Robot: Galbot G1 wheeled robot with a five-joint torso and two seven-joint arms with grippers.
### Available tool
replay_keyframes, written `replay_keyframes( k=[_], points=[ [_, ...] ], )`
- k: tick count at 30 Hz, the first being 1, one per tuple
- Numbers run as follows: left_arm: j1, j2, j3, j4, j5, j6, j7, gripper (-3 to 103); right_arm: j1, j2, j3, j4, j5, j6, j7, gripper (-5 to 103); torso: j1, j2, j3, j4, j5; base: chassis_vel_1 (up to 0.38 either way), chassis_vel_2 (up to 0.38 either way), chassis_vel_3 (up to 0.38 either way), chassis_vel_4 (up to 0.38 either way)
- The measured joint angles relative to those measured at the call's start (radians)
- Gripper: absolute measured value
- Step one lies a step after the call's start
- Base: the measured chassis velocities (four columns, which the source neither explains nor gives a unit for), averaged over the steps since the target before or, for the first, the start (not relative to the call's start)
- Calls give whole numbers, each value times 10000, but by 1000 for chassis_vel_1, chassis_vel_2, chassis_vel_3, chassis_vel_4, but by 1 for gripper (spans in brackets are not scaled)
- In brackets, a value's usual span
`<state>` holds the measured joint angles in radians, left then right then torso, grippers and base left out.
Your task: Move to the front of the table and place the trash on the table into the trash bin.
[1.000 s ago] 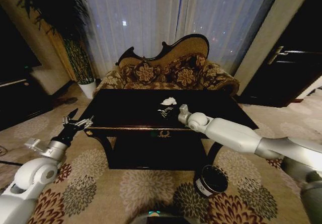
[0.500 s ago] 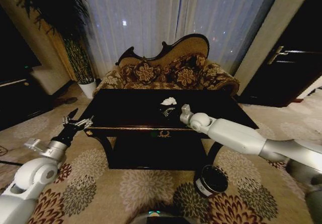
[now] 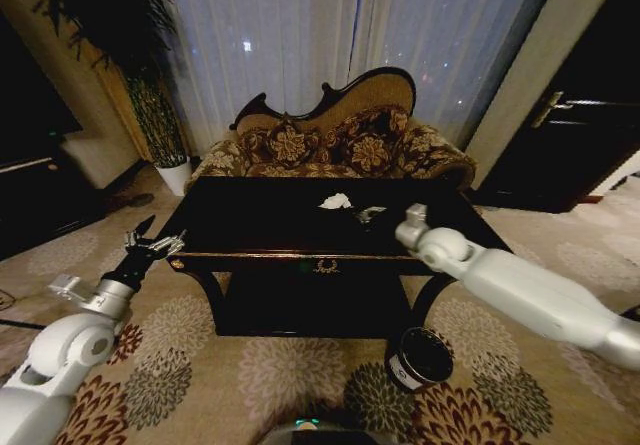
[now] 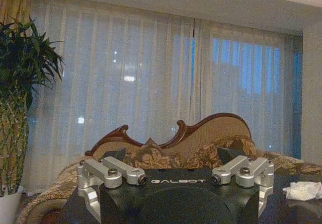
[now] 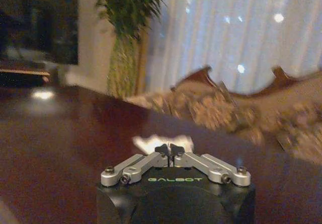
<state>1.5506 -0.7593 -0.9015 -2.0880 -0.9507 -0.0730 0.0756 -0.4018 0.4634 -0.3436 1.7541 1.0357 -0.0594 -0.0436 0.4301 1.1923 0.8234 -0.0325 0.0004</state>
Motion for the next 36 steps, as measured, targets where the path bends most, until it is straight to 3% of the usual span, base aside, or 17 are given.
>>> replay_keyframes(
  k=[3,6,14,20,27,30,36],
  points=[
    [-1,1,-1,0,0,0,0,100,-891,-211,954,211,-50,-7,0,1,0,1,0,2,6,0,0,0,0],
    [0,0,0,0,0,1,0,100,-2750,-741,2894,663,-210,99,-15,1,-1,0,-1,-3,1,0,0,0,0],
    [-1,0,0,0,0,0,1,100,-5009,-945,4986,885,-285,432,46,1,-1,0,-1,1,-7,0,0,0,0],
    [0,0,0,0,0,0,0,100,-5549,-602,5770,742,-229,621,237,1,-1,1,-1,7,-5,0,0,0,0],
    [0,0,0,0,0,1,2,100,-7998,40,8458,310,-669,1081,-198,1,0,1,0,2,-3,0,0,0,0],
    [0,0,0,-1,0,0,3,100,-8677,226,9014,286,-813,1203,-352,1,0,1,0,2,-5,0,0,0,0],
    [0,1,0,-1,0,1,2,100,-10633,1295,10926,428,-1378,1621,-767,1,-1,1,0,2,-4,0,0,0,0]
  ],
)
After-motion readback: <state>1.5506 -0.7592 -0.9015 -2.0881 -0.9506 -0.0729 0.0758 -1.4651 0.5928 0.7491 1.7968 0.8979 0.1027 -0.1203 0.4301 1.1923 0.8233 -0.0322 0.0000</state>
